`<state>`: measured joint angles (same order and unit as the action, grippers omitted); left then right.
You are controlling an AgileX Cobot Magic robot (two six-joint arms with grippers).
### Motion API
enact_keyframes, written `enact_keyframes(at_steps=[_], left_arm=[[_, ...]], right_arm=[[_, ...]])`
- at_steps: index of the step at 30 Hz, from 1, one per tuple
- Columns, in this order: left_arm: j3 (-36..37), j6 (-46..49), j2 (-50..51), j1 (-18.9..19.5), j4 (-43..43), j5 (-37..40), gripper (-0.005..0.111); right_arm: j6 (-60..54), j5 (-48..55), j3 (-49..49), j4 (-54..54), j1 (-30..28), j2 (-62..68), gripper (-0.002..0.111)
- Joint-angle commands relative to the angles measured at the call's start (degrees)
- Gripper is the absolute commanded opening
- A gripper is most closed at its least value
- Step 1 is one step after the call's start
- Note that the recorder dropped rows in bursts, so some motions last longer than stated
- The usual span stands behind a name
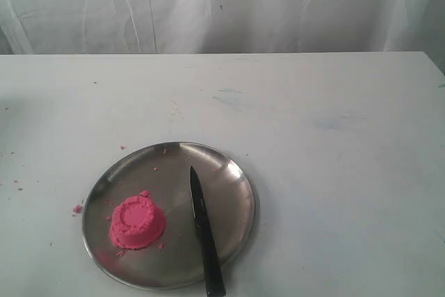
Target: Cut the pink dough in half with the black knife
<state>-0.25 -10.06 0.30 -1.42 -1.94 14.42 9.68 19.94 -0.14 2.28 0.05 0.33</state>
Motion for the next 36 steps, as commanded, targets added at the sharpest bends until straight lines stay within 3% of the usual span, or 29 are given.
enact_keyframes(at_steps=[1, 7, 14, 28, 31, 36], left_arm=[[0.25, 0.01, -0.3, -0.4, -0.14, 0.11, 0.0], [0.25, 0.01, -0.3, -0.4, -0.14, 0.11, 0.0], [0.25, 0.01, -0.3, -0.4, -0.14, 0.11, 0.0], [0.25, 0.01, -0.3, -0.4, -0.14, 0.11, 0.0], [0.25, 0.01, -0.3, -0.4, -0.14, 0.11, 0.0], [0.25, 0.01, -0.3, -0.4, -0.14, -2.3, 0.0]], right_arm=[[-1.08, 0.17, 0.14, 0.49, 0.19, -0.33, 0.0], [-0.92, 0.17, 0.14, 0.49, 0.19, -0.33, 0.0], [-18.14, -3.83, 0.14, 11.78, 0.19, -0.33, 0.0], [-18.47, -19.31, 0.14, 12.58, 0.19, -0.33, 0.0], [-12.33, -24.62, 0.14, 12.26, 0.19, -0.33, 0.0], [14.96, -34.09, 0.14, 10.74, 0.19, -0.33, 0.0]])
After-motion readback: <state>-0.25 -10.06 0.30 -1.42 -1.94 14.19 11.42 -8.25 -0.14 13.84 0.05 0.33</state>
